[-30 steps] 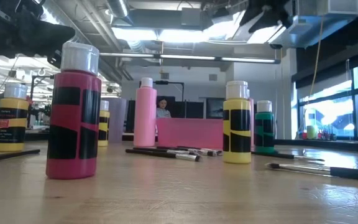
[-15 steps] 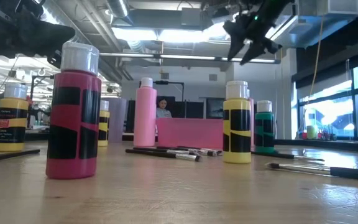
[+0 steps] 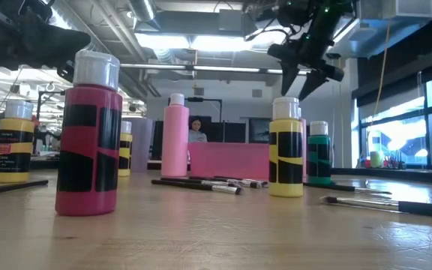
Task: Pick & Place Paint Supplies
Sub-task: Put the dark pink paint bottle into the red bin, then put the green paint bottle into the red bin
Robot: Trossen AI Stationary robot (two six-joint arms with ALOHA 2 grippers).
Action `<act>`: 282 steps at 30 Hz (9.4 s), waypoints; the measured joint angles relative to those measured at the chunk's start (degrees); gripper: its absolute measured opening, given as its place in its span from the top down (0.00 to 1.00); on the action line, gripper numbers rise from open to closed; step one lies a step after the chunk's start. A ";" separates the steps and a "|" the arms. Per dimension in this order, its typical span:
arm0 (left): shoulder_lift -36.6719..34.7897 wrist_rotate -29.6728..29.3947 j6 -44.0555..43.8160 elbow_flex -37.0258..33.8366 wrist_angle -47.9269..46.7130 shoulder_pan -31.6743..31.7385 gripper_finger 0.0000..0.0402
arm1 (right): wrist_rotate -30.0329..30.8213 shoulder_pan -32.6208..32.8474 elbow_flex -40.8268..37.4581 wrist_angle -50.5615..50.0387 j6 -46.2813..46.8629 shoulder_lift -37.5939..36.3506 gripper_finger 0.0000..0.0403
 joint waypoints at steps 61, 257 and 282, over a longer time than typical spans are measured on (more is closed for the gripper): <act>0.00 0.00 0.00 0.00 0.02 0.01 0.98 | -0.58 -1.97 -0.02 -0.74 -6.29 6.38 0.49; -0.01 0.00 0.00 0.02 0.02 0.01 0.98 | -15.11 23.79 26.33 -39.42 -21.55 23.98 0.27; 0.01 0.00 0.00 0.02 0.02 0.02 0.98 | -13.67 22.94 8.60 -22.72 -9.17 10.85 0.27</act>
